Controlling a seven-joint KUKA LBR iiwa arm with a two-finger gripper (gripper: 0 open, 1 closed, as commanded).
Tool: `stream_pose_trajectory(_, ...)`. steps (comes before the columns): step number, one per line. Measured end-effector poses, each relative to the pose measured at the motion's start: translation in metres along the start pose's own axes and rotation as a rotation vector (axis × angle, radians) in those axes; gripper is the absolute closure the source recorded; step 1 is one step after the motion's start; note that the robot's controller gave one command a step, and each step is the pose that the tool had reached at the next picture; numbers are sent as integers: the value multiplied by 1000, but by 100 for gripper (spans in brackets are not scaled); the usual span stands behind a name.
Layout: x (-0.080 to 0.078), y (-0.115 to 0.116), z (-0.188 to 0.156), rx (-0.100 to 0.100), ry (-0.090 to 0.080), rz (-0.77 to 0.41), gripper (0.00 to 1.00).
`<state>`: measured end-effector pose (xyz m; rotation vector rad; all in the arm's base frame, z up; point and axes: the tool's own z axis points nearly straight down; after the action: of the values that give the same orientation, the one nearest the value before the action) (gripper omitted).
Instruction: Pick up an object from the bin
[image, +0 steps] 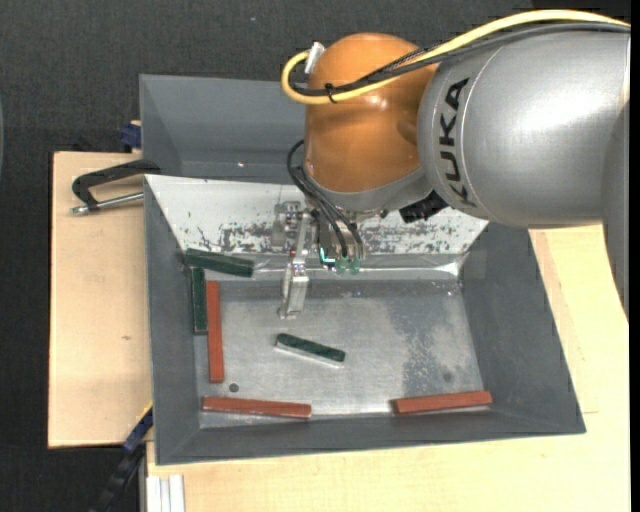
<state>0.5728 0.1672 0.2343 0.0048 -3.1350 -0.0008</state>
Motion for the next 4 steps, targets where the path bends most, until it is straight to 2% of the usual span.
stream_pose_trajectory(1,-2,-1,-5,-1,-8,2,0)
stream_pose_trajectory(2,-3,-3,45,-3,-14,-1,0)
stream_pose_trajectory(3,-11,8,107,-2,-10,-3,0)
stream_pose_trajectory(4,-3,3,135,0,-1,-9,0)
